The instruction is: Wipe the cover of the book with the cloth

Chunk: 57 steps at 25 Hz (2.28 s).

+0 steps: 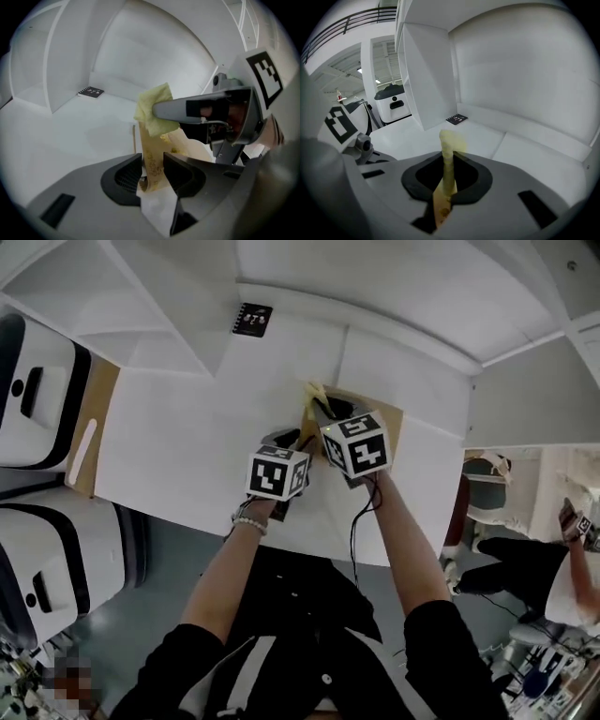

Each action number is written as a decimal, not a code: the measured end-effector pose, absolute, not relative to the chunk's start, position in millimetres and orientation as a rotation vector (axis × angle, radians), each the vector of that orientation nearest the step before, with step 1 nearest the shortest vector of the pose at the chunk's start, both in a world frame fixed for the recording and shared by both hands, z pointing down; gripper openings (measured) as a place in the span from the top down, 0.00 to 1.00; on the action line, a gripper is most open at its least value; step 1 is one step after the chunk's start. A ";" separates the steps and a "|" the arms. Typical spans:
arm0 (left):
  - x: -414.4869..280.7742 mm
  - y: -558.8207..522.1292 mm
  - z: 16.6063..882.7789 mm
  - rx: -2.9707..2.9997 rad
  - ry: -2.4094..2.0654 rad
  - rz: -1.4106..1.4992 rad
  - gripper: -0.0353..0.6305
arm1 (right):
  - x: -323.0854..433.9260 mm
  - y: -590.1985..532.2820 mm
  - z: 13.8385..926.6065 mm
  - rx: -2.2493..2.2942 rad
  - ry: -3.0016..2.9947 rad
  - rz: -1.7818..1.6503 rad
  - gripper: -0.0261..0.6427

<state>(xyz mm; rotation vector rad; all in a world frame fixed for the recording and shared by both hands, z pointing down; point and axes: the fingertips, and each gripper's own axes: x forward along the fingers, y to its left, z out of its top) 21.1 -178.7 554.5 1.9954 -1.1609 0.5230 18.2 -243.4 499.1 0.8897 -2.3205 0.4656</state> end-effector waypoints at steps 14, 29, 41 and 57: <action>23.0 -179.2 554.9 1.994 -1.168 0.529 0.73 | 37.8 -259.6 531.9 0.941 -2.201 0.406 0.90; 22.0 -179.3 554.7 1.984 -1.180 0.522 0.73 | 137.5 -265.2 534.0 1.154 -2.078 0.460 0.90; 22.3 -179.3 555.7 1.977 -1.173 0.523 0.73 | 207.5 -257.1 534.5 1.310 -2.003 0.536 0.90; 22.5 -179.6 556.7 1.968 -1.163 0.528 0.73 | 192.3 -228.7 537.1 1.246 -2.023 0.525 0.90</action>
